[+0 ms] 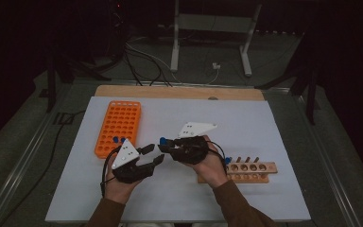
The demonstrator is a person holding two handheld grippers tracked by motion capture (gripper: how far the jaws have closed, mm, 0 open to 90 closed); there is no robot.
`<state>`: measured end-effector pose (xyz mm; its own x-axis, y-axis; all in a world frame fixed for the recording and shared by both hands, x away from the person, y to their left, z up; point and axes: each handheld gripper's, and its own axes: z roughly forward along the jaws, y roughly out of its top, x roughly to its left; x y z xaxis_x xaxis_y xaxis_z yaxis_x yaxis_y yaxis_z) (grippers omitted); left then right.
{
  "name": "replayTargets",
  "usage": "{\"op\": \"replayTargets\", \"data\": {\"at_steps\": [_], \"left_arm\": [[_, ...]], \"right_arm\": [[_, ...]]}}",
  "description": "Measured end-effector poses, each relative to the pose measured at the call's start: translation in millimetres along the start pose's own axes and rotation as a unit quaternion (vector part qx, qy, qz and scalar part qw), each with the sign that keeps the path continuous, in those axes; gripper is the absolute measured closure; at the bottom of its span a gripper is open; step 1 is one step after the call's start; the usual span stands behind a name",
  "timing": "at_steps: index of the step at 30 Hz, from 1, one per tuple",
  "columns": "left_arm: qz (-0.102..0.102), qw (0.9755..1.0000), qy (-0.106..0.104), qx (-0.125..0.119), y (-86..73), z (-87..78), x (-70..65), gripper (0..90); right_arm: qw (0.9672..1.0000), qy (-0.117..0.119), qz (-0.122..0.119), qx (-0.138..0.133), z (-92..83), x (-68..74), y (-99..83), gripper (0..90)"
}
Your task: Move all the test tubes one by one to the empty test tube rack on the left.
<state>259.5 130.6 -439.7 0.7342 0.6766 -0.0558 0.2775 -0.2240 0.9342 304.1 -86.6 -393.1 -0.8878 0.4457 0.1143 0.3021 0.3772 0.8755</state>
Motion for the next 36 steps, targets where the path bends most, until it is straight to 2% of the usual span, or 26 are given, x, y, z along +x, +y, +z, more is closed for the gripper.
{"op": "replayTargets", "data": {"at_steps": [10,15,17,21,28,36], "left_arm": [[0.011,0.9999,-0.01,0.004,-1.1,-0.8,0.3,77.2],[0.013,0.9999,-0.012,0.002,-1.1,-1.3,0.1,77.8],[0.011,0.9999,-0.009,0.002,-1.1,-1.5,0.8,78.0],[0.005,1.0,-0.002,0.002,-2.2,-3.2,4.8,77.9],[-0.007,0.9999,0.013,0.0,-2.9,-8.8,14.2,78.0],[-0.017,0.9989,0.042,-0.008,-2.7,-22.0,30.6,78.0]], "right_arm": [[0.9999,0.011,-0.004,0.004,7.0,6.0,-0.1,76.8],[0.9999,0.014,-0.005,0.004,6.7,6.1,0.1,76.2],[0.9997,0.024,-0.001,0.007,6.1,5.0,0.1,66.3],[0.9996,0.026,0.001,0.005,2.6,2.7,-0.3,47.0],[0.9999,-0.016,0.003,-0.004,-11.1,-1.2,2.6,17.4],[0.9985,-0.049,0.018,-0.014,-30.6,-13.7,2.4,4.2]]}}
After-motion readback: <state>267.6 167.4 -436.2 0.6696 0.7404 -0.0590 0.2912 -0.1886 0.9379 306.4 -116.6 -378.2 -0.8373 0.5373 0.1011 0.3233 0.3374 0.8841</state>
